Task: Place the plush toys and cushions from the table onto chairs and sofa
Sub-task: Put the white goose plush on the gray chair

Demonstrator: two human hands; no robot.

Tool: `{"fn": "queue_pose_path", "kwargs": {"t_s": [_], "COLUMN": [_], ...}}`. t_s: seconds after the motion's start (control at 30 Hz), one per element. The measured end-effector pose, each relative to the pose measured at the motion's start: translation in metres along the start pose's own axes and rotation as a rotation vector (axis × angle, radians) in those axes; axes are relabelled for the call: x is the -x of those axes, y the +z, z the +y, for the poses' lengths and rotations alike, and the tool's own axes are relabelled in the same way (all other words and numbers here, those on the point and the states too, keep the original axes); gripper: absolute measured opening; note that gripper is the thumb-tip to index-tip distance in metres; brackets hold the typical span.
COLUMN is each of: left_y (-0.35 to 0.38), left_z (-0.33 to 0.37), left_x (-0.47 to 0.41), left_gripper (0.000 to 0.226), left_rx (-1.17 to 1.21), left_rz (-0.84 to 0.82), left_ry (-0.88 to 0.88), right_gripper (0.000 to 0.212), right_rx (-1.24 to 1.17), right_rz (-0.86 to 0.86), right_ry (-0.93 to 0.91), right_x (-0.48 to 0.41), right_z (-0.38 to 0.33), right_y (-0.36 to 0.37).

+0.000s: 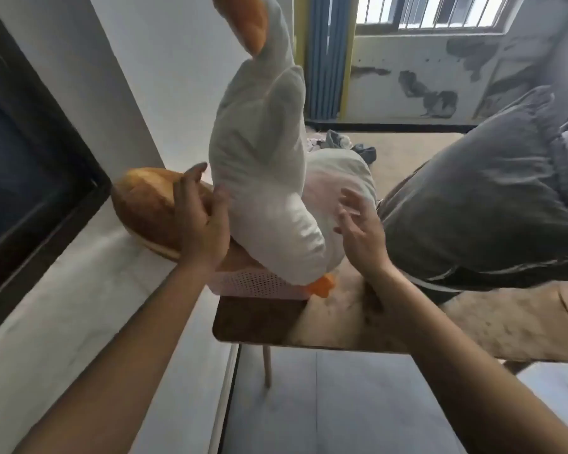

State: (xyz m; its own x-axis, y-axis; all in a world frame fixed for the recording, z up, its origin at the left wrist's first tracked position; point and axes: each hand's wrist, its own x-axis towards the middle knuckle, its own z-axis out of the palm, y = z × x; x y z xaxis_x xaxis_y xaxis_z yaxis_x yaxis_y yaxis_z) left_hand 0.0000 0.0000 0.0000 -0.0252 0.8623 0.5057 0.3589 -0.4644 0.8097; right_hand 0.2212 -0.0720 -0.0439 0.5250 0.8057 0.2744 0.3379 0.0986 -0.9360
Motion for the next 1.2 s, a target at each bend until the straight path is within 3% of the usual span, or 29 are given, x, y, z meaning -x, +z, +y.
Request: {"fn": "queue_pose_path", "kwargs": {"t_s": [0.1,0.2,0.3,0.4,0.53,0.67,0.73,0.9,1.03,1.13,1.2], "left_y": [0.021,0.041,0.045,0.035,0.019,0.015,0.024,0.069,0.113,0.141,0.153], "left_z": [-0.005,-0.016,-0.018,-0.001,0.040,0.099,0.129,0.183,0.225,0.265,0.295], "left_x": [-0.045,-0.068,-0.066,-0.058,-0.063,-0.064,-0.051,0.010,0.083,0.152,0.202], "left_gripper": [0.056,0.074,0.085,0.082,0.073,0.047,0.037,0.044,0.037,0.035,0.036], "left_rx": [0.031,0.045,0.173,0.247,0.213,0.253,0.302,0.546,0.754,0.876,0.924], "left_rz": [-0.003,-0.129,-0.206,-0.209,-0.171,-0.188,-0.187,-0.336,-0.495,-0.595,-0.715], "left_ry": [-0.161,-0.379,-0.342,-0.209,-0.074,0.131,0.203,0.387,0.549,0.626,0.647], "right_gripper": [0.051,0.083,0.065,0.053,0.048,0.047,0.036,0.033,0.044,0.037,0.034], "right_rx": [-0.179,-0.195,-0.045,-0.008,-0.121,-0.281,-0.302,-0.434,-0.398,-0.386,-0.197], "right_rz": [-0.056,-0.219,-0.335,-0.334,-0.224,-0.112,-0.011,0.153,0.497,0.786,0.913], "right_ry": [0.122,0.287,0.140,0.012,-0.068,0.039,0.072,0.097,0.111,0.171,0.233], "right_x": [-0.038,-0.062,-0.055,-0.045,-0.040,-0.027,-0.015,0.046,0.110,0.172,0.219], "right_z": [-0.023,-0.037,-0.045,-0.063,-0.088,-0.106,-0.108,-0.115,-0.106,-0.095,-0.091], "right_y": [0.032,0.061,0.067,0.061,0.041,0.006,-0.019,-0.103,-0.177,-0.235,-0.273]}}
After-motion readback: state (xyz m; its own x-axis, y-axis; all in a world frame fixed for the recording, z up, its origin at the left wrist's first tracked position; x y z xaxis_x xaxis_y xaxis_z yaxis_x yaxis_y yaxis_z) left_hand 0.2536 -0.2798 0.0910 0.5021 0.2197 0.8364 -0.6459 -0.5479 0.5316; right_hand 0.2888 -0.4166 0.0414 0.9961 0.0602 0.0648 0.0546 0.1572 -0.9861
